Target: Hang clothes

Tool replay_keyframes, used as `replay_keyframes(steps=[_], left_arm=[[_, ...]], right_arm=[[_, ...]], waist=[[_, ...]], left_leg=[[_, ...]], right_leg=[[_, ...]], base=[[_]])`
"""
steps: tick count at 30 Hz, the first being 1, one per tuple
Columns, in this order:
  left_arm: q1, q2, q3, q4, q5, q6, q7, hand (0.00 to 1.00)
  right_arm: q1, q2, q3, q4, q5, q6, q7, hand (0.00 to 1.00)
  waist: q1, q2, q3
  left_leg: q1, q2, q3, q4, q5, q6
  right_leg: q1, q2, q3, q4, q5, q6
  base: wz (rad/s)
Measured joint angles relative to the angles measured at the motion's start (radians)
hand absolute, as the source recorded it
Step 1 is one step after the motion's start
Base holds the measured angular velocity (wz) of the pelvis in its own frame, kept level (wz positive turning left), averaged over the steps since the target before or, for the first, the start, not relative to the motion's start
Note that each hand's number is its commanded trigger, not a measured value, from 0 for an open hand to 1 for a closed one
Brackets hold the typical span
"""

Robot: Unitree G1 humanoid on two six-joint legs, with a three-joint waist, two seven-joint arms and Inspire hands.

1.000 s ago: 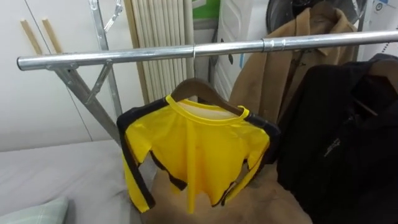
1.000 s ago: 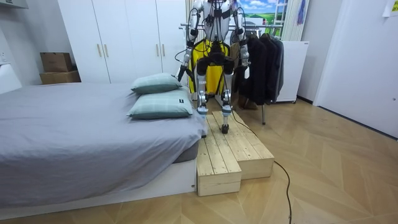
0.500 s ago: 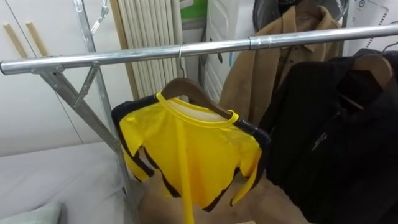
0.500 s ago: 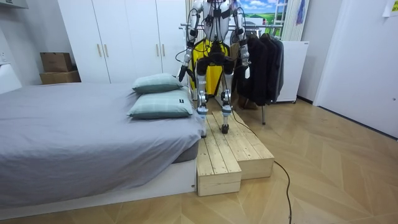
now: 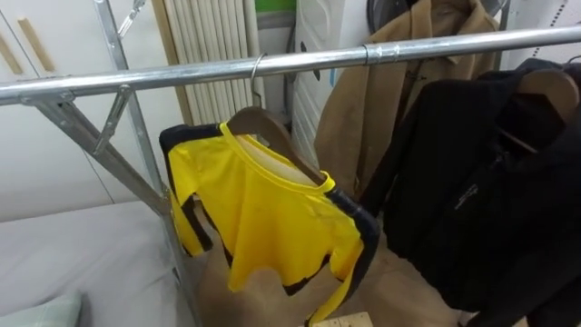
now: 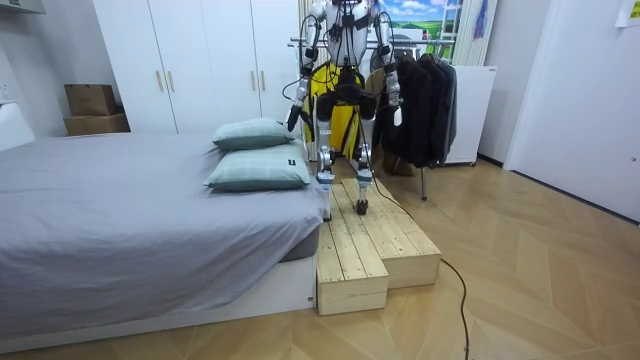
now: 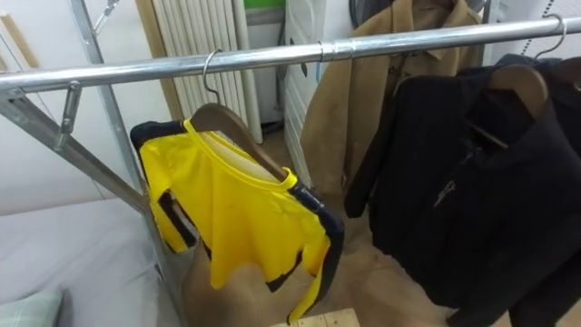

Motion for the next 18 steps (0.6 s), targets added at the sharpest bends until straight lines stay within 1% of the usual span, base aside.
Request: replay_keyframes(steps=[7, 13, 18], left_arm=[[-0.001, 0.0, -0.001, 0.0, 0.001, 0.0, 0.0, 0.0], [-0.001, 0.0, -0.001, 0.0, -0.01, 0.0, 0.004, 0.0], [-0.001, -0.001, 0.0, 0.0, -0.013, 0.0, 0.011, 0.0]], right_arm=[[0.003, 0.002, 0.001, 0.001, 0.005, 0.0, 0.0, 0.0], [0.003, 0.002, 0.0, -0.005, 0.005, 0.0, -0.011, 0.0], [0.001, 0.002, 0.001, -0.006, 0.005, -0.001, -0.032, 0.0]], waist=[[-0.001, 0.0, -0.0013], [0.001, 0.004, -0.0068], [0.001, 0.005, -0.0063]], left_leg=[[0.0, 0.0, -0.003, -0.001, 0.0, 0.0], [0.001, 0.002, 0.002, -0.002, 0.0, 0.0], [0.002, 0.002, 0.002, -0.002, 0.0, 0.0]], right_leg=[[-0.002, 0.0, 0.002, 0.002, 0.001, -0.001], [0.001, 0.004, 0.003, 0.004, 0.007, -0.003], [0.001, 0.004, 0.003, 0.004, 0.007, -0.003]], base=[[0.0], [0.0], [0.0]])
